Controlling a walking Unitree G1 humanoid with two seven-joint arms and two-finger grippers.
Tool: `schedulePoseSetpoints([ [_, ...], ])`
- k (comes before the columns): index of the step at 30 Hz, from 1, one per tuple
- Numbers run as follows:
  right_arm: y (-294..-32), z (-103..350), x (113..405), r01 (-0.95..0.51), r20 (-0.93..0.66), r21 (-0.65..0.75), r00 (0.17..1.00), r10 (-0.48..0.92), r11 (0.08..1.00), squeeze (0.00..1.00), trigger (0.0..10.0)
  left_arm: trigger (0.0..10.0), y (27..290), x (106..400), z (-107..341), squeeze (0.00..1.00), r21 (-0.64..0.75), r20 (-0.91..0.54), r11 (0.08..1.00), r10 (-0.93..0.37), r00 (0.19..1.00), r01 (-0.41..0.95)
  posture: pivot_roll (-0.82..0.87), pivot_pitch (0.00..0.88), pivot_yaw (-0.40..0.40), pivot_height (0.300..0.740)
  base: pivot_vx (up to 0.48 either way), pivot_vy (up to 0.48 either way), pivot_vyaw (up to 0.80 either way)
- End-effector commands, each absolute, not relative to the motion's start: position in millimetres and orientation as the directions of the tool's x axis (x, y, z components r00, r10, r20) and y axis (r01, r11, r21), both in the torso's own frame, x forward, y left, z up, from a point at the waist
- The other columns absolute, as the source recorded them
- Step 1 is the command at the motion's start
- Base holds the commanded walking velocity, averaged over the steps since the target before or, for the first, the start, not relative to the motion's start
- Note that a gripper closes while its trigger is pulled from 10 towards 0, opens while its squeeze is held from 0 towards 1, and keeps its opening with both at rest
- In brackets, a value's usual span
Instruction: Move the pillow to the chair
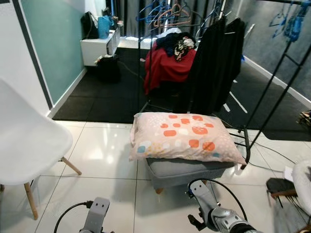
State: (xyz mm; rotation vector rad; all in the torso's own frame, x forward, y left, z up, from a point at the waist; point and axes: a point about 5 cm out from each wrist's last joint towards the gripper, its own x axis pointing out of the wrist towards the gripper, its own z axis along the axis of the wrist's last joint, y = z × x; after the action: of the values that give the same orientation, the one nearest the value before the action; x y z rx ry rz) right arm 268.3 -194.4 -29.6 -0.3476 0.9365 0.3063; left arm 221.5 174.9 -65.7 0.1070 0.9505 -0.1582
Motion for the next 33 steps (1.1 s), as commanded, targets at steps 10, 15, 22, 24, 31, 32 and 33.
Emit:
schedulePoseSetpoints([
  [10,-199.4,-29.8,267.0,-0.375,-0.821,-0.156,0.564,0.091,0.914,0.00,10.0,10.0,173.8,223.2,-64.9,0.00,0.027,-0.811,0.985,-0.077,0.579,0.169,-0.15,0.000,-0.078,0.740,0.000,0.000,0.00],
  [15,-198.8,-29.8,267.2,-0.376,-0.820,-0.155,0.564,0.093,0.914,0.00,10.0,10.0,174.2,223.4,-64.8,0.00,0.030,-0.812,0.985,-0.076,0.579,0.171,-0.14,0.000,-0.078,0.740,0.000,0.000,0.00],
  [22,-198.1,-29.9,267.2,-0.377,-0.820,-0.151,0.564,0.097,0.914,0.00,10.0,10.0,174.1,223.5,-64.7,0.00,0.030,-0.814,0.982,-0.085,0.575,0.188,-0.14,0.000,-0.076,0.740,0.000,-0.137,0.00],
  [24,-198.0,-30.0,267.0,-0.377,-0.820,-0.150,0.564,0.098,0.914,0.00,10.0,10.0,174.6,223.3,-64.8,0.00,0.036,-0.812,0.984,-0.073,0.579,0.174,-0.15,0.000,-0.076,0.740,0.000,-0.431,0.00],
  [31,-198.1,-30.5,266.4,-0.380,-0.821,-0.149,0.562,0.099,0.913,0.00,10.0,10.0,175.4,222.7,-65.2,0.00,0.047,-0.813,0.985,-0.057,0.579,0.164,-0.15,0.000,-0.077,0.740,0.000,0.000,0.00],
  [32,-198.1,-30.6,266.3,-0.380,-0.821,-0.149,0.562,0.100,0.913,0.00,10.0,10.0,175.4,222.6,-65.3,0.00,0.048,-0.813,0.985,-0.057,0.579,0.164,-0.15,0.000,-0.077,0.740,0.000,0.000,0.00],
  [33,-198.1,-30.6,266.2,-0.381,-0.821,-0.149,0.561,0.100,0.913,0.00,10.0,10.0,175.3,222.5,-65.4,0.00,0.049,-0.814,0.985,-0.057,0.578,0.167,-0.15,0.000,-0.077,0.740,0.000,0.000,0.00],
])
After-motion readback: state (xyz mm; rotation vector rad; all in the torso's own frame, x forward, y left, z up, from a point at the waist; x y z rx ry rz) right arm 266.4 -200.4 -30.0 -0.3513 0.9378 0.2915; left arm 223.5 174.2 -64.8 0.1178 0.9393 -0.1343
